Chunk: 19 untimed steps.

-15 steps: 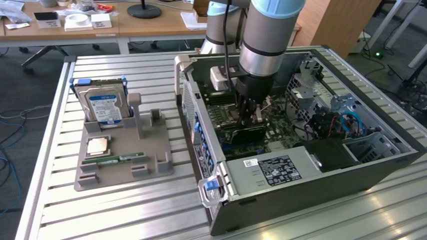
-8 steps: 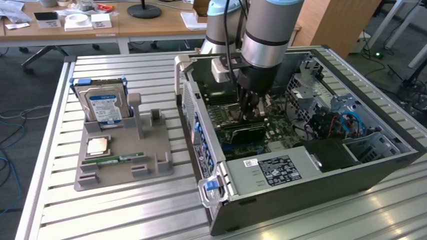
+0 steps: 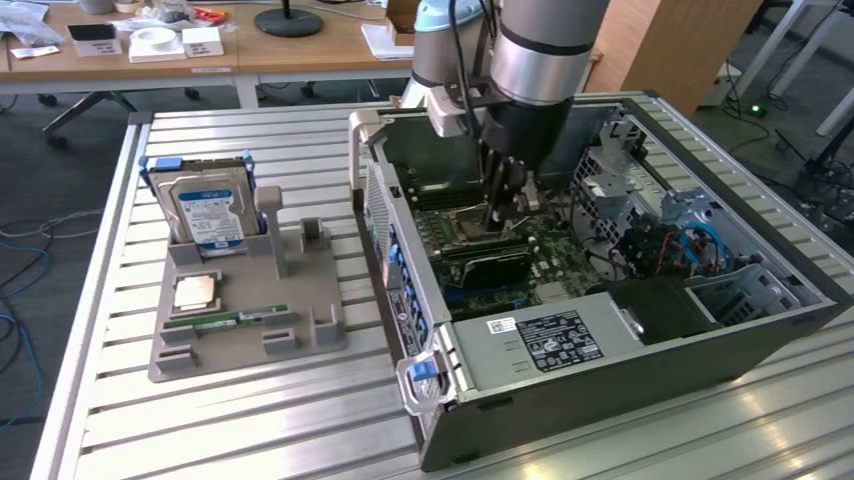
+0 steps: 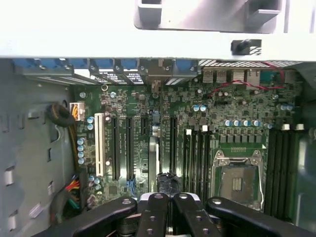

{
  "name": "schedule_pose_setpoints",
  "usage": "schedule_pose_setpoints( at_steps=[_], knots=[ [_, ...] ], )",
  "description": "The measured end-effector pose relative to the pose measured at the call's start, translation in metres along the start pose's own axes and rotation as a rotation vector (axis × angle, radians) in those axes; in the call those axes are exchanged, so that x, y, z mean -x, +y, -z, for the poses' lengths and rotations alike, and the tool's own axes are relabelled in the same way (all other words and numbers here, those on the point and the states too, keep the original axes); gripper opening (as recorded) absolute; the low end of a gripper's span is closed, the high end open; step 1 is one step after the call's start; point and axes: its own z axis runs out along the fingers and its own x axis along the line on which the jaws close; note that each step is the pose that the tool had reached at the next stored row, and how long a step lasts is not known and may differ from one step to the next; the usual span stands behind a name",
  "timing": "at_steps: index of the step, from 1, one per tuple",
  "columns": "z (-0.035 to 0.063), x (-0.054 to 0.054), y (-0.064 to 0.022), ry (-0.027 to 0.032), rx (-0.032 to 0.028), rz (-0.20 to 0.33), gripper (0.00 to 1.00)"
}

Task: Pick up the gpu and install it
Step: 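Press down on the gpu until it lock into place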

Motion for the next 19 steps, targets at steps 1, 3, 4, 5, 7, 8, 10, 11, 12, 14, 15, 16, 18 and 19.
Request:
schedule_pose_setpoints(
  at_steps=[1, 3, 4, 5, 7, 8, 10, 11, 12, 14, 15, 16, 18, 19],
  knots=[
    [0.0035, 0.000, -0.0003, -0.0001, 0.0000, 0.000, 0.11],
    [0.0102, 0.000, -0.0007, 0.0000, 0.0000, 0.000, 0.11],
    [0.0131, 0.000, -0.0009, 0.0000, 0.0000, 0.000, 0.11],
    [0.0157, 0.000, -0.0011, 0.0000, 0.0000, 0.000, 0.11],
    [0.0182, 0.001, -0.0012, 0.0000, 0.0000, 0.000, 0.11],
    [0.0188, 0.001, -0.0013, 0.0001, 0.0000, 0.000, 0.11],
    [0.0214, 0.001, -0.0014, 0.0001, 0.0000, -0.001, 0.11],
    [0.0230, 0.001, -0.0015, 0.0001, -0.0001, -0.001, 0.11],
    [0.0241, 0.001, -0.0016, 0.0001, -0.0001, -0.001, 0.11],
    [0.0246, 0.001, -0.0016, 0.0000, -0.0002, -0.001, 0.11],
    [0.0246, 0.001, -0.0016, 0.0000, -0.0002, -0.001, 0.11],
    [0.0247, 0.001, -0.0017, 0.0002, 0.0000, -0.001, 0.11],
    [0.0247, 0.001, -0.0016, 0.0002, -0.0001, -0.001, 0.11],
    [0.0247, 0.001, -0.0016, 0.0002, 0.0000, -0.001, 0.11]
  ],
)
